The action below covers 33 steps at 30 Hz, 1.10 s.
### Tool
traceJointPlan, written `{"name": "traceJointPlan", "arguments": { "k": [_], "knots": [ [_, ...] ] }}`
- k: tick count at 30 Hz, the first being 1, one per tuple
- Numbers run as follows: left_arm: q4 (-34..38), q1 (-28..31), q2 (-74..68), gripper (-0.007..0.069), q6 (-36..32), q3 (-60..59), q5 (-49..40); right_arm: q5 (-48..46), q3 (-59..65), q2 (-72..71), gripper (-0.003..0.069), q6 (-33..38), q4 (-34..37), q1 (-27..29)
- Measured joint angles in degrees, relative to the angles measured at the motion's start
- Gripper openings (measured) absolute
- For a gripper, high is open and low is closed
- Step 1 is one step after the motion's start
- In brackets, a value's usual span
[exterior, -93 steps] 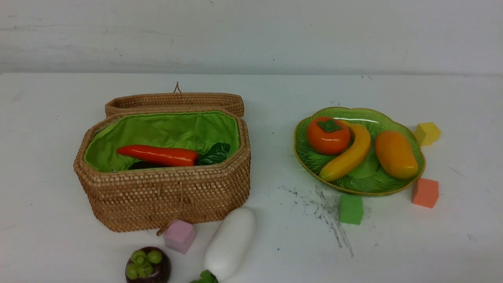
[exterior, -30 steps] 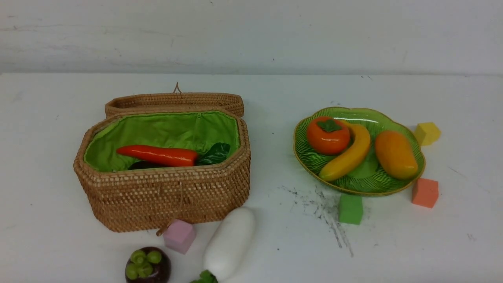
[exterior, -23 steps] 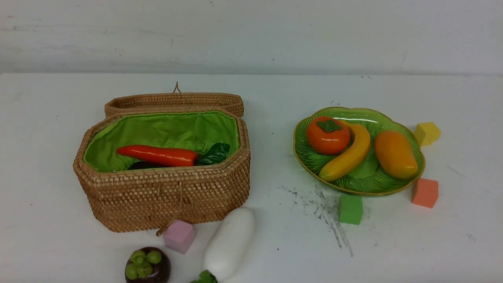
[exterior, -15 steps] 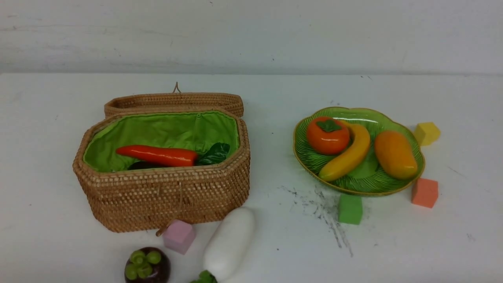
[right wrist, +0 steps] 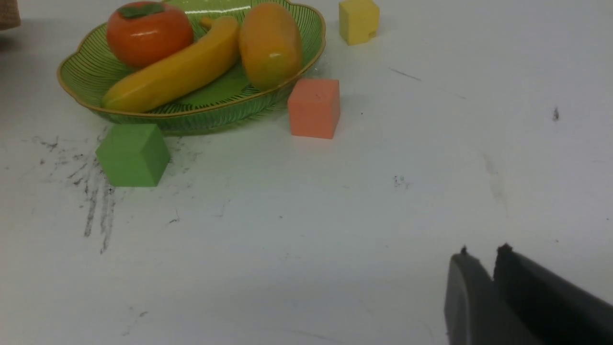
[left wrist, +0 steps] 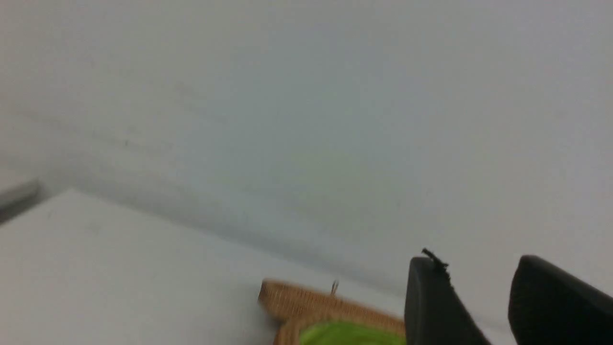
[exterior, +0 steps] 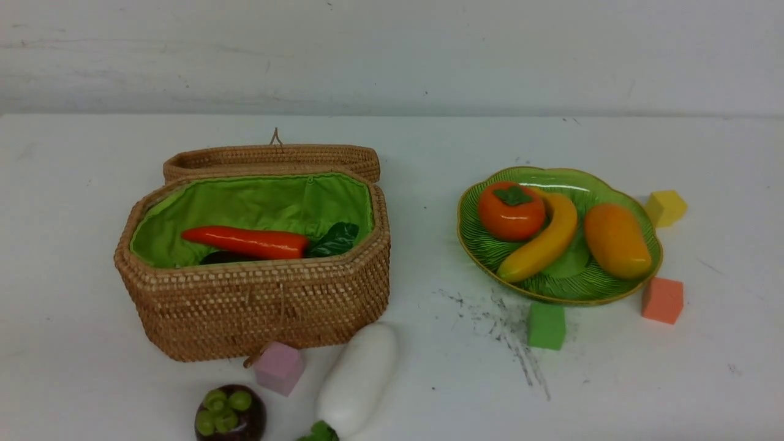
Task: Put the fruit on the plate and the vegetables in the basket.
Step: Grab a mangosteen with your left arm and put it on the plate on the right
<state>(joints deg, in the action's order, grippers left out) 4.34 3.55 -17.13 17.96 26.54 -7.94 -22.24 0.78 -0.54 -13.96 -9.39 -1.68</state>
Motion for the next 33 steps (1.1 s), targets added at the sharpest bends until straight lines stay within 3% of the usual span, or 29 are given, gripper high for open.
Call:
{"name": "traceJointPlan", "arguments": {
  "k": [1, 3, 6, 9, 13, 15, 16, 18, 22, 27, 33],
  "knots": [
    [0.0, 0.0, -0.6, 0.0239, 0.0, 0.6, -1.0, 0.0, 0.0, 0.0, 0.0098, 0.0, 0.0, 0.0],
    [0.0, 0.0, -7.1, 0.0239, 0.0, 6.9, -12.9, 0.0, 0.0, 0.0, 0.0101, 0.0, 0.0, 0.0],
    [-0.6, 0.0, -14.5, 0.0239, 0.0, 11.3, -23.9, 0.0, 0.0, 0.0, 0.0106, 0.0, 0.0, 0.0],
    [-0.3, 0.0, -19.0, 0.0239, 0.0, 12.1, -25.8, 0.0, 0.0, 0.0, 0.0110, 0.0, 0.0, 0.0],
    [5.9, 0.0, -24.3, 0.0239, -0.7, 12.3, -27.4, 0.0, 0.0, 0.0, 0.0113, 0.0, 0.0, 0.0],
    [8.0, 0.0, -25.4, 0.0239, -2.4, 12.3, -29.0, 0.0, 0.0, 0.0, 0.0115, 0.0, 0.0, 0.0],
    [10.3, -0.3, -27.1, 0.0239, -6.3, 12.3, -31.0, 0.0, 0.0, 0.0, 0.0117, 0.0, 0.0, 0.0],
    [12.1, -2.3, -29.4, 0.0239, -12.7, 12.3, -33.1, 0.0, 0.0, 0.0, 0.0120, 0.0, 0.0, 0.0],
    [13.6, -8.1, -33.2, 0.0239, -19.0, 12.3, -34.6, 0.0, 0.0, 0.0, 0.0125, 0.0, 0.0, 0.0],
    [13.8, -15.2, -39.8, 0.0239, -20.0, 12.3, -35.7, 0.0, 0.0, 0.0, 0.0134, 0.0, 0.0, 0.0],
    [13.8, -17.3, -44.7, 0.0240, -20.3, 12.3, -34.8, 0.0, 0.0, 0.0, 0.0141, 0.0, 0.0, 0.0]
  ]
}}
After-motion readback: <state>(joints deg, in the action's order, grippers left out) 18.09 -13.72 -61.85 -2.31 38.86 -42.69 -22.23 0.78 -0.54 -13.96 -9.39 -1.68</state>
